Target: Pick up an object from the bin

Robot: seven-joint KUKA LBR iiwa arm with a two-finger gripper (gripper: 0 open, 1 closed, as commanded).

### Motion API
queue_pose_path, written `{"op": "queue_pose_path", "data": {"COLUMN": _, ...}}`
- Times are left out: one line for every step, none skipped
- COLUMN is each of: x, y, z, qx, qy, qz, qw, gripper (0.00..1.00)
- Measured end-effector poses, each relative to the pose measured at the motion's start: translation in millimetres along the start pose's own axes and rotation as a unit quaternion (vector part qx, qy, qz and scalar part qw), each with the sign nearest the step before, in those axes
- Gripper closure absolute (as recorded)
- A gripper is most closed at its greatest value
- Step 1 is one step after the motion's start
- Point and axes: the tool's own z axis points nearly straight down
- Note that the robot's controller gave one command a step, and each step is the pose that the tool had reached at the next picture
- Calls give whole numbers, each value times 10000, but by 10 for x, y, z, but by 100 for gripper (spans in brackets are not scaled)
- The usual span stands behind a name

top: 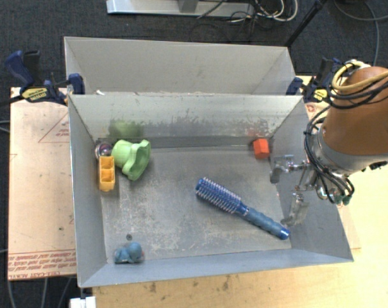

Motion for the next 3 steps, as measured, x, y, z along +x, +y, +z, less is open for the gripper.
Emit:
{"op": "queue_pose_path", "data": {"x": -218, "y": 537, "z": 1581, "qx": -11, "qy": 0, "qz": 303, "qw": 9995, "gripper": 0}}
{"op": "queue_pose_path", "data": {"x": -269, "y": 991, "z": 1239, "qx": -19, "qy": -22, "qz": 584, "qw": 9983, "gripper": 0}}
{"op": "queue_pose_path", "data": {"x": -500, "y": 672, "z": 1254, "qx": -4, "qy": -12, "qz": 1222, "qw": 9925, "gripper": 0}}
